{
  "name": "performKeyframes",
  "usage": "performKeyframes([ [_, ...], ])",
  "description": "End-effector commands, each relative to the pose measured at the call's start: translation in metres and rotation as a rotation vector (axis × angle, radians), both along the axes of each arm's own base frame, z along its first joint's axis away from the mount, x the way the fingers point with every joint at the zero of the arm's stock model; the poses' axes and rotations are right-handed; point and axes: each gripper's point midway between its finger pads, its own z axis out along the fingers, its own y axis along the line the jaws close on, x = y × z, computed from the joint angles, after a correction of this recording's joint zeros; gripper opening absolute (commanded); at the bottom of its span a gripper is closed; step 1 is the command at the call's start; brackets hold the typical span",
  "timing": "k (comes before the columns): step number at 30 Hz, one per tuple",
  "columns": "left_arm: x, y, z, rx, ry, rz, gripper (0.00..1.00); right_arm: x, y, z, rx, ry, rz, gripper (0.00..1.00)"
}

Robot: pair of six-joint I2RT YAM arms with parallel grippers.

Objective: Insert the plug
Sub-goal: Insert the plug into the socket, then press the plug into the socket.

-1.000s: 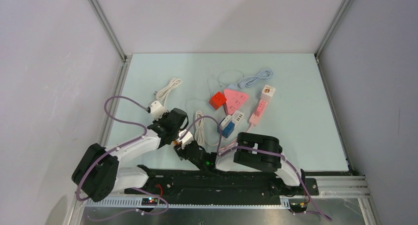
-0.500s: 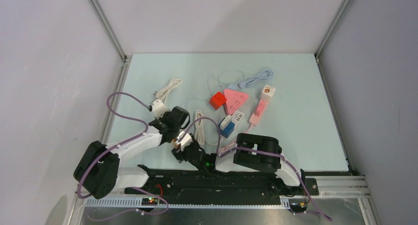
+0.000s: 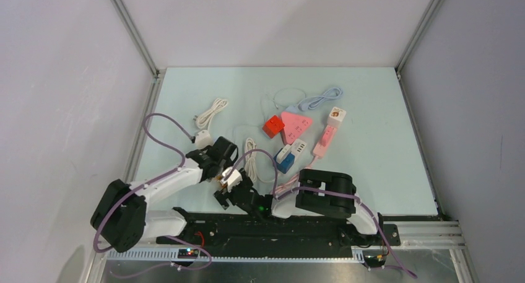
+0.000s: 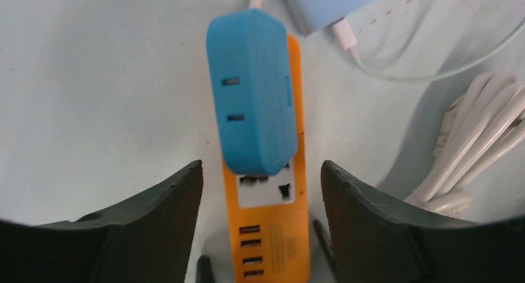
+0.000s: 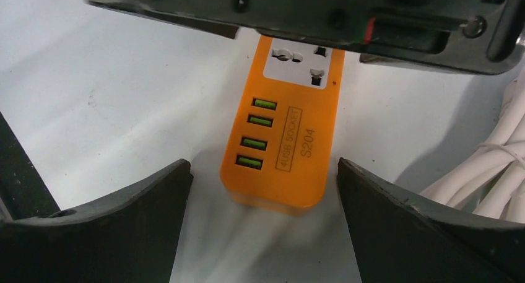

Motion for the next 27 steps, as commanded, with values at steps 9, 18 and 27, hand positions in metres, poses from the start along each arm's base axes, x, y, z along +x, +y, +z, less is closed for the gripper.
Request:
performKeyframes([
  [9,-0.016,0.015,0.053,-0.042,-0.091,-0.063,0.94,0.002,-0.026,0.009,-0.072,0.024,-0.035,0.96],
  [18,-0.004,0.041,0.124,-0.095,-0.295,-0.034,1.00,-0.010,-0.033,0.046,-0.077,0.079,0.019,0.99],
  [27,0.000,0.079,0.133,-0.131,-0.327,0.111,0.91,-0.019,-0.065,0.084,-0.082,0.301,0.043,0.93],
])
